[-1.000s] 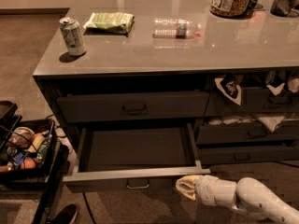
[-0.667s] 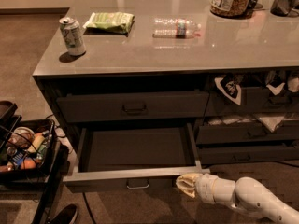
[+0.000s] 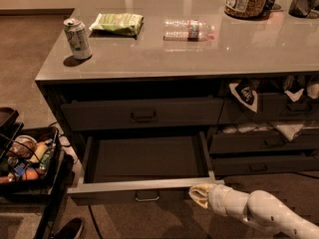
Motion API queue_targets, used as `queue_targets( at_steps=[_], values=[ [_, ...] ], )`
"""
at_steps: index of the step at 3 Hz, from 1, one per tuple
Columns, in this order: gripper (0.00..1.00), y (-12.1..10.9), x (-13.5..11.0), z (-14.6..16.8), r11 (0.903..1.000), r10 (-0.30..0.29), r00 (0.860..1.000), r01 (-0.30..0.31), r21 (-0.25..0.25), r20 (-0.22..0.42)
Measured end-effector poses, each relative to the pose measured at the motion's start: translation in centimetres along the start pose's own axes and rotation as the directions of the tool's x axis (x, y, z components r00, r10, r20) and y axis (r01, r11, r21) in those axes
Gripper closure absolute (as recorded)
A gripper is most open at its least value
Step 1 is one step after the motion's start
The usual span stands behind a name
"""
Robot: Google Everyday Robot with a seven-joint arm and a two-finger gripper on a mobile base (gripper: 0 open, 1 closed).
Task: Close middle drawer
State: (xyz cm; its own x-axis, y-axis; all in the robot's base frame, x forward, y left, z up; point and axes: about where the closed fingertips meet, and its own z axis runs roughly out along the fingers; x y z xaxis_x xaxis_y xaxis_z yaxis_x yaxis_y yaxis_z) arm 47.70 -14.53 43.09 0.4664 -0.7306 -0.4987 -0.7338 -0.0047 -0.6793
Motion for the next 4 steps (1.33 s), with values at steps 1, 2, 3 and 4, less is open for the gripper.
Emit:
queue_targets(
  at_steps=[1, 2, 3, 4],
  values=[
    [1.0, 0.6, 1.5, 0.1, 0.9946, 0.098, 0.995, -0.099, -0.032, -0.037],
    [1.0, 0.5, 2.6, 0.6, 0.9875, 0.151, 0.988, -0.152, -0.041, -0.024],
    [1.0, -0.8, 3.8, 2.1, 0.9876, 0.151, 0.988, -0.15, -0.045, 0.016],
    [1.0, -2.7, 4.8, 3.4, 0.9906, 0.134, 0.99, -0.132, -0.035, 0.04]
  ],
)
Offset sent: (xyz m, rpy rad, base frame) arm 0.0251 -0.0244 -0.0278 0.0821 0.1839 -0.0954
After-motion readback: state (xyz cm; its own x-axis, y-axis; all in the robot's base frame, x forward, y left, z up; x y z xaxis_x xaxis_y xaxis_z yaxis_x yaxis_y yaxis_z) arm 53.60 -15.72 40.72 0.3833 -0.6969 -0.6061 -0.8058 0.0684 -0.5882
